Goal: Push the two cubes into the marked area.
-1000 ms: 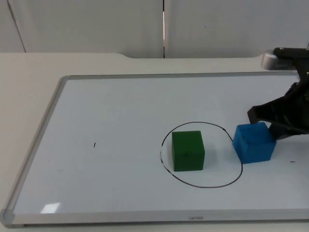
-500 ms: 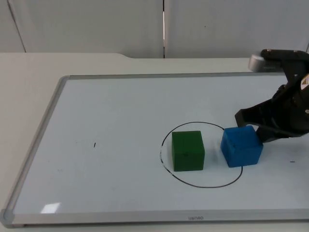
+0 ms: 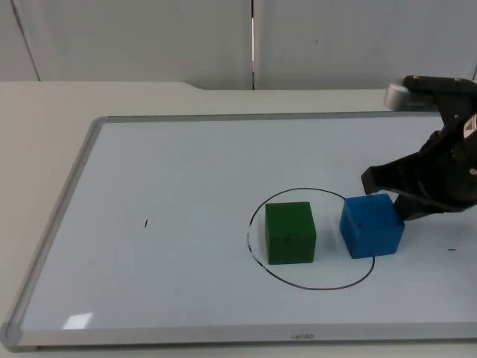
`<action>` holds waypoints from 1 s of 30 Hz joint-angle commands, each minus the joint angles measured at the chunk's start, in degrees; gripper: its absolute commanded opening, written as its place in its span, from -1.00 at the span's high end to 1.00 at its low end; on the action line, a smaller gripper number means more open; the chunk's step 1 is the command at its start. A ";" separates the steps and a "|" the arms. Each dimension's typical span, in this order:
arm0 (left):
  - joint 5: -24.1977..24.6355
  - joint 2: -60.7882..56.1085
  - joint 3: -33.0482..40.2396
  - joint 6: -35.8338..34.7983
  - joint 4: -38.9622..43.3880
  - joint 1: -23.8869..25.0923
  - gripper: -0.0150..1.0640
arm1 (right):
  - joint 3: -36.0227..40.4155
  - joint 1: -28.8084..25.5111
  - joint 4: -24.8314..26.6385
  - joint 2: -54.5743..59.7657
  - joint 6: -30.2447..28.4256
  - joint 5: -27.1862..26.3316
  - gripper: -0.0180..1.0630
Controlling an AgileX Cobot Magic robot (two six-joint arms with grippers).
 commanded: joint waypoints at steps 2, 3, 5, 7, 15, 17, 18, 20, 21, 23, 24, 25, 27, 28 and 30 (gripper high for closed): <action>-0.58 -0.22 0.34 -0.13 -0.28 0.17 0.98 | 0.32 0.39 1.41 -0.17 0.43 -0.69 0.96; -0.58 -0.22 0.34 -0.13 -0.28 0.17 0.98 | 0.32 0.39 1.41 -0.17 0.43 -0.69 0.96; -0.58 -0.22 0.34 -0.13 -0.28 0.17 0.98 | 0.32 0.89 1.67 -0.17 0.43 -1.24 0.96; -0.58 -0.22 0.34 -0.13 -0.28 0.17 0.98 | 0.32 1.82 1.82 -0.17 0.43 -2.22 0.96; -0.58 -0.22 0.34 -0.13 -0.28 0.17 0.98 | 0.32 4.91 2.89 -0.17 0.57 -5.65 0.96; -0.58 -0.22 0.34 -0.13 -0.28 0.17 0.98 | 0.32 4.84 2.89 -0.17 1.09 -5.64 0.96; -0.58 -0.22 0.34 -0.13 -0.28 0.17 0.98 | 0.32 4.84 2.89 -0.17 1.04 -5.36 0.96; -0.58 -0.22 0.34 -0.13 -0.28 0.17 0.98 | 0.32 4.84 2.89 -0.17 1.04 -5.24 0.96; -0.58 -0.22 0.34 -0.13 -0.28 0.17 0.98 | 0.32 4.84 2.89 -0.17 1.04 -5.24 0.96; -0.58 -0.22 0.34 -0.13 -0.28 0.17 0.98 | 0.32 4.84 2.89 -0.17 1.04 -5.24 0.96; -0.58 -0.22 0.34 -0.13 -0.28 0.17 0.98 | 0.32 4.84 2.76 -0.17 1.04 -5.25 0.96; -0.58 -0.22 0.34 -0.13 -0.28 0.17 0.98 | 0.32 4.84 2.65 -0.17 1.04 -5.25 0.96; -0.58 -0.22 0.34 -0.13 -0.28 0.17 0.98 | 0.32 4.84 2.65 -0.17 1.04 -5.25 0.96; -0.58 -0.22 0.34 -0.13 -0.28 0.17 0.98 | 0.32 4.71 2.67 -0.17 1.04 -4.99 0.96; -0.58 -0.22 0.34 -0.13 -0.28 0.17 0.98 | 0.32 4.71 1.80 -0.43 0.28 -4.29 0.96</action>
